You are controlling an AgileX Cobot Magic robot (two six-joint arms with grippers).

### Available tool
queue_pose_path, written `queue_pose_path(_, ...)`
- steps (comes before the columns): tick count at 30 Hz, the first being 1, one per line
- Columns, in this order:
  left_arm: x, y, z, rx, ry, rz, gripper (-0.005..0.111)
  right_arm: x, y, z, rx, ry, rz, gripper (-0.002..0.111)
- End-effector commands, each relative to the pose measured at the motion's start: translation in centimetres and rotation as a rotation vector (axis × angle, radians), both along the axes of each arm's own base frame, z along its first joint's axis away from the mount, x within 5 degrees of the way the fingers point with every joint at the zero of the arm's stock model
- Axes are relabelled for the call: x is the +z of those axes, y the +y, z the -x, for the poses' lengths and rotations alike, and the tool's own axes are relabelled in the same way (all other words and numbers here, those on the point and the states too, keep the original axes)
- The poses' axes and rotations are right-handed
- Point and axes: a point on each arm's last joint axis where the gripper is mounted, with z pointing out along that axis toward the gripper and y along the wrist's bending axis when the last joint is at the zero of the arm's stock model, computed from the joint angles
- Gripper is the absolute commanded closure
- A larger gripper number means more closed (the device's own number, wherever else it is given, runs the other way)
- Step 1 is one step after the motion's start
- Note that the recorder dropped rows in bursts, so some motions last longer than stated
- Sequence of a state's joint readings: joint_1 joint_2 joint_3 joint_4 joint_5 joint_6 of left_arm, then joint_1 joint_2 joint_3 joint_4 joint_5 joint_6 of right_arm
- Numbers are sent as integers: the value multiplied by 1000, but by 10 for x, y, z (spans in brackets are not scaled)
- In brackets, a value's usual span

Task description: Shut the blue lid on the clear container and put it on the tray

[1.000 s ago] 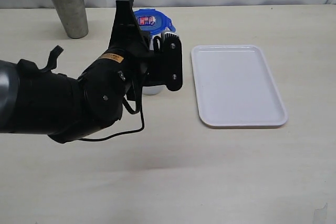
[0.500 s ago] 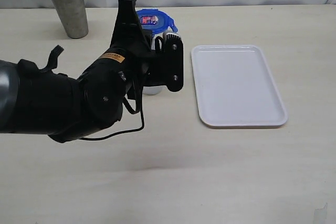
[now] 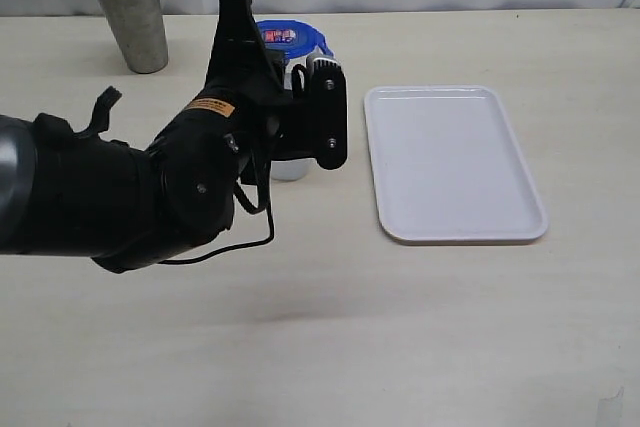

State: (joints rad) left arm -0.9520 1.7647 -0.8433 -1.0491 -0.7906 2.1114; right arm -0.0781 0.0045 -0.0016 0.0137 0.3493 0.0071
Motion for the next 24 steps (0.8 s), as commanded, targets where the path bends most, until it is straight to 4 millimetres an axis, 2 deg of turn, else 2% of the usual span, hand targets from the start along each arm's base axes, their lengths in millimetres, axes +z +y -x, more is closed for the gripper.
queue_pose_path(1,1,1,1,-3,-9,-23,107,0,0,0,-2,-6,7,104)
queue_pose_path(7,-2,-2,3,-35,35,-24,107,0,0,0,-2,-6,7,104)
queue_pose_path(24,-1,1,2,-6,23,-16,107,0,0,0,-2,-6,7,104)
